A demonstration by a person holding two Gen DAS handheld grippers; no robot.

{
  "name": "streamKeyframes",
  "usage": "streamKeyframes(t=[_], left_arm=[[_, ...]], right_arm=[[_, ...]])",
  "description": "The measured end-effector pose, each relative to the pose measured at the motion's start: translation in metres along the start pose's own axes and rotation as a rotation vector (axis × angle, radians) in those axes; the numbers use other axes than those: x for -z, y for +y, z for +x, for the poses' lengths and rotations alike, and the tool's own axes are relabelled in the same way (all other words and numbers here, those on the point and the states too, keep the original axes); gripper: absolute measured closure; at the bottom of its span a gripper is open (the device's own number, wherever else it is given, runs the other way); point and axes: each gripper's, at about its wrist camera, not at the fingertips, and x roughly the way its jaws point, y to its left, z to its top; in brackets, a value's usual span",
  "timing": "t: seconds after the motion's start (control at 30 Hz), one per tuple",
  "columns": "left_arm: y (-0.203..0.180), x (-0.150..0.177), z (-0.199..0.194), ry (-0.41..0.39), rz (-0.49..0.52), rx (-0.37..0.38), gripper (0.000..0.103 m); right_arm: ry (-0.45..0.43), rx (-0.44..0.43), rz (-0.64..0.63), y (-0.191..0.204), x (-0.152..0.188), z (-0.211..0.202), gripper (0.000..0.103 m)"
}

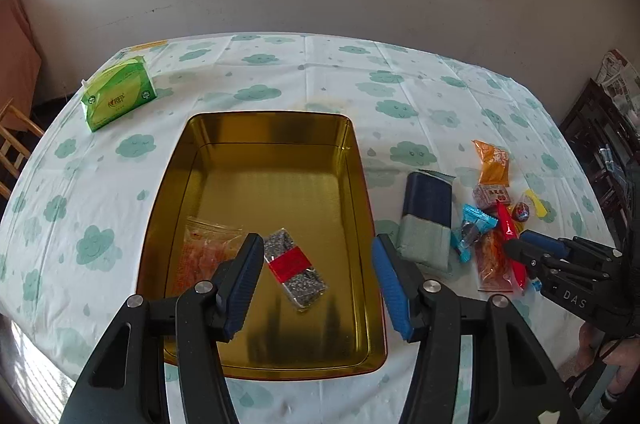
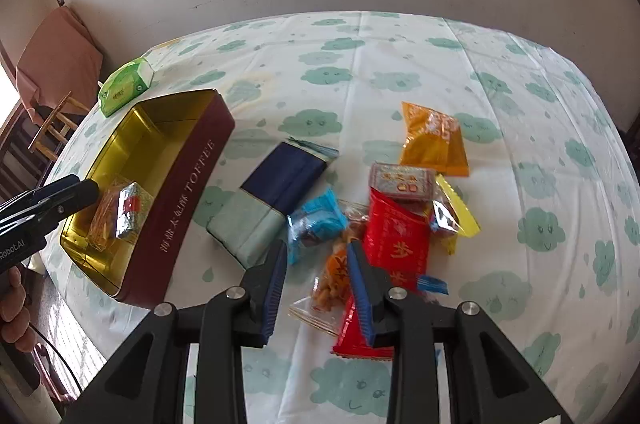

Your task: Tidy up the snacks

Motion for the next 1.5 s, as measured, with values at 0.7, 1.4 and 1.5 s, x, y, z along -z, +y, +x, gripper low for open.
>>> streamKeyframes(t=[0.7,1.4,1.5], left_arm=[[-0.081,-0.012,0.062,0.119,0.125,0.057,0.050],[-0.106,-0.022,0.119,0.205,0.184,0.033,0.049],[-0.112,-0.025,0.126,0.214,0.202,0.031,0.049]], right_arm=[[0.035,0.005,0.086,-0.066,0.012,0.026,0.053],[-0.001,0.119,-0.023,-0.083,0.000,0.041,0.052],[0.005,0.113,-0.014,-0.085,-0.001,0.042,0.052]])
